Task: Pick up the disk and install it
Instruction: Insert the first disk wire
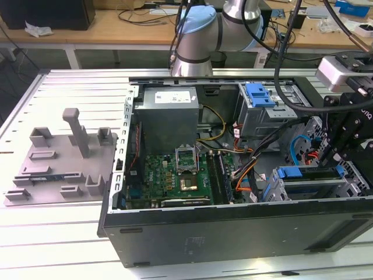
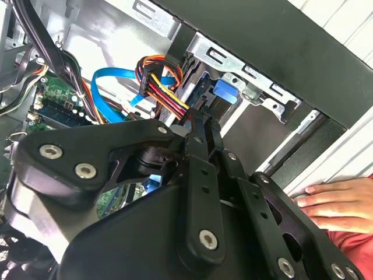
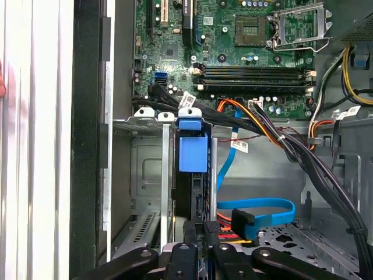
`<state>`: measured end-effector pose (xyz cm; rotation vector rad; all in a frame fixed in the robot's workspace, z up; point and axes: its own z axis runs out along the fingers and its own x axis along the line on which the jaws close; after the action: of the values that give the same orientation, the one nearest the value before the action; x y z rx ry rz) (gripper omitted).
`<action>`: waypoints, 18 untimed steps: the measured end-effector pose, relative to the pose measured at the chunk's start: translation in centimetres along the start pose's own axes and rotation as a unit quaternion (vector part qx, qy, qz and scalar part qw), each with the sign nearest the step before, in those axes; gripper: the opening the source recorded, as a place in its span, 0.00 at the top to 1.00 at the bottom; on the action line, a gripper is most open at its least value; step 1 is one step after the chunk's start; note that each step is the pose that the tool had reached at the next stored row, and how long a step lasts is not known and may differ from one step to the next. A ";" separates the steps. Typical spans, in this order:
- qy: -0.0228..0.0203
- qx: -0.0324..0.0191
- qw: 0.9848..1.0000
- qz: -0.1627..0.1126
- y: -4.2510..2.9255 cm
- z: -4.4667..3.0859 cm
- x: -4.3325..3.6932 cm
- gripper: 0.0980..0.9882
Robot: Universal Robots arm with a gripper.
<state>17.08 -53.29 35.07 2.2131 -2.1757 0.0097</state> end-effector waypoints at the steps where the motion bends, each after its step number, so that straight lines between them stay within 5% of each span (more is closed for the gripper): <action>1: 0.000 0.000 1.000 0.000 0.00 0.00 0.00 0.93; 11: -0.003 0.000 1.000 0.000 0.00 0.01 0.31 0.93; 18: -0.015 0.000 1.000 0.000 0.01 0.03 0.81 0.93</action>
<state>17.09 -54.10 35.07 2.2287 -2.1902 -0.0230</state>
